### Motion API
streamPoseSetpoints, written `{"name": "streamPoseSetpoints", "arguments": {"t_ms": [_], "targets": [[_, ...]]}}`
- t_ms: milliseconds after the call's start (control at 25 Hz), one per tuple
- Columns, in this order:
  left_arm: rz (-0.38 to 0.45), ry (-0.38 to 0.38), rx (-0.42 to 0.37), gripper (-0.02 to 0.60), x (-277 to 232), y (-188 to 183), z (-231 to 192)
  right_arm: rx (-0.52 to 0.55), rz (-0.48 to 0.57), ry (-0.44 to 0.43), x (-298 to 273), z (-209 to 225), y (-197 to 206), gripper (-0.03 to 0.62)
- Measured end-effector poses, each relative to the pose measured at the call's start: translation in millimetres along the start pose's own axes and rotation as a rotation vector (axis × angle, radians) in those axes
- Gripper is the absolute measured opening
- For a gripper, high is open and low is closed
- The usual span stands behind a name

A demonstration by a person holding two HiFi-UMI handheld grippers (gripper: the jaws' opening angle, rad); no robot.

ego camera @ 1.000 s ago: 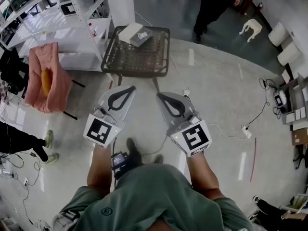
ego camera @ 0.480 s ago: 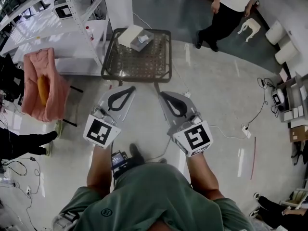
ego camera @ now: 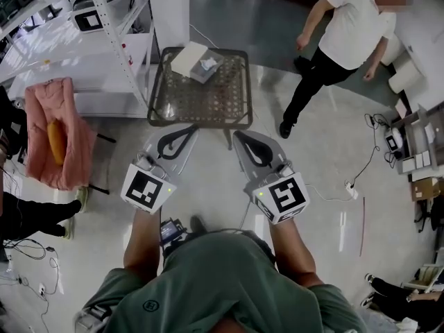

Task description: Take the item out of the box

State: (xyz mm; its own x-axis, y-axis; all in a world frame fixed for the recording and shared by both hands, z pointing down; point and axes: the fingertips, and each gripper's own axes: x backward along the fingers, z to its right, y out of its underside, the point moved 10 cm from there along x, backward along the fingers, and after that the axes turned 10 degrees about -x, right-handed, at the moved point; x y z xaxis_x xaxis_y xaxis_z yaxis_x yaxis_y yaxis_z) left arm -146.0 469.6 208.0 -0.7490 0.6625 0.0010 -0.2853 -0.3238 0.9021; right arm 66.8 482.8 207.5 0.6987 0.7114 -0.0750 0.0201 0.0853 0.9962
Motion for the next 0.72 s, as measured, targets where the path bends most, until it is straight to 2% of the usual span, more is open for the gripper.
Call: {"name": "streamPoseSetpoints", "arguments": {"t_ms": [160,320,520,720], "targets": [[0.021,-0.009,0.026,0.002,1.8,13.9,-19.8,0.008,-0.018,0.003,-23.8,-1.2,-0.7,0.006],[0.007,-0.016,0.043,0.002,-8.1,27.3,-34.7,0.007,-0.029,-0.007,-44.0,13.1,-0.4,0.006],[-0.027,-0.033,0.028,0.002,-38.7,39.6,-43.3,-0.013,-0.025,-0.039,-58.7,52.5,7.1,0.006],[-0.083,-0.076,0.011,0.002,-82.2,40.5,-53.9,-0.035,-0.007,-0.116,-79.5,105.7,6.7,0.006]]}}
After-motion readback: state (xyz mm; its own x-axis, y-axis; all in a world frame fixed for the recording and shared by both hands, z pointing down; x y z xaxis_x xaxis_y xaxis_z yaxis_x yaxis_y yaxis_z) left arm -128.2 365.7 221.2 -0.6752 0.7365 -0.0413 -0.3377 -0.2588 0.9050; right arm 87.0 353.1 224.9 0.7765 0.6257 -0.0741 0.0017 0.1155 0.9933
